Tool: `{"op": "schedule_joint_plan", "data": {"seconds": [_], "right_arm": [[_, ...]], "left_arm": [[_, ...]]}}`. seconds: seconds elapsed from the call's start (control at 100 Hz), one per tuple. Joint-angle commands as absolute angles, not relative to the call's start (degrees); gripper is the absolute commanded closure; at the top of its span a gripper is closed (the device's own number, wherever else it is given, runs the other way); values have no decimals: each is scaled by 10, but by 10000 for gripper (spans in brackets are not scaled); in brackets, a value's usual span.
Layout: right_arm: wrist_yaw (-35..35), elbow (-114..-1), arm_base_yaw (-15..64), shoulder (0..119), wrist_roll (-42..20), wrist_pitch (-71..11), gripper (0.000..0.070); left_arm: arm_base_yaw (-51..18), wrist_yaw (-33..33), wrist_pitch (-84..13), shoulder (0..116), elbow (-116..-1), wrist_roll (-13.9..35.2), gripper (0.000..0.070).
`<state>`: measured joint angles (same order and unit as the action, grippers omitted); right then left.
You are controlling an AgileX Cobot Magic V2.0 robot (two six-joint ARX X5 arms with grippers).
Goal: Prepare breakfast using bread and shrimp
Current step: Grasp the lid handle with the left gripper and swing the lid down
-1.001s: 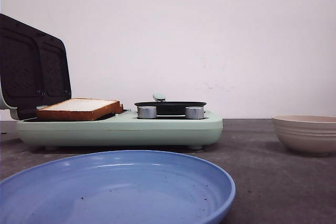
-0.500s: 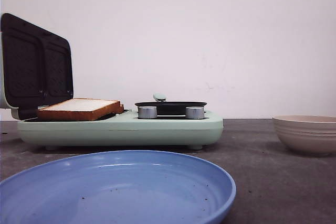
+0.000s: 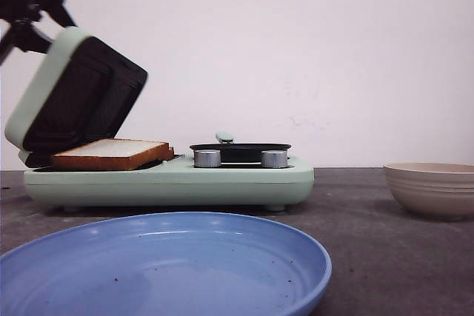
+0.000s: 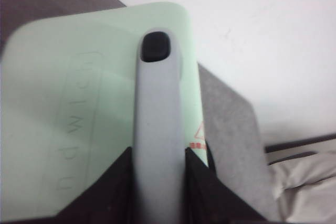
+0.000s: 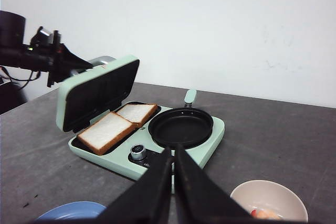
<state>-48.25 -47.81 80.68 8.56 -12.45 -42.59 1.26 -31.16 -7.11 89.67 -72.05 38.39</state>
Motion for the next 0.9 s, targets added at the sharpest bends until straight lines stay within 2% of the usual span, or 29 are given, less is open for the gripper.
{"op": "schedule_joint_plan", "data": {"seconds": [0.0,0.25,0.42,0.55,0.75,0.79,0.82,0.89], "right_arm": [[-485,-481,816,88,-131,-420,700],[-485,-481,816,88,-136,-420,700],[-485,-481,816,88,-144,-420,700],[-485,-481,816,88,-147,-420,700],[-485,-481,816,88,-151,-420,700],[-485,-481,816,88,-154,-420,700],[-485,-481,816,88,-157,-420,700],[-485,-481,816,88,-159,-420,700]], "left_arm": [[-2,-267,-61,917,-730,320,700],[-85,-176,-63,939,-730,276,700],[-117,-138,-66,962,-730,272,700],[-133,-133,-67,983,-730,270,700],[-143,-133,-97,997,-730,240,695],[-143,-133,-98,997,-730,240,648],[-143,-133,-98,997,-730,241,586],[-142,-138,-98,996,-732,255,376]]}}
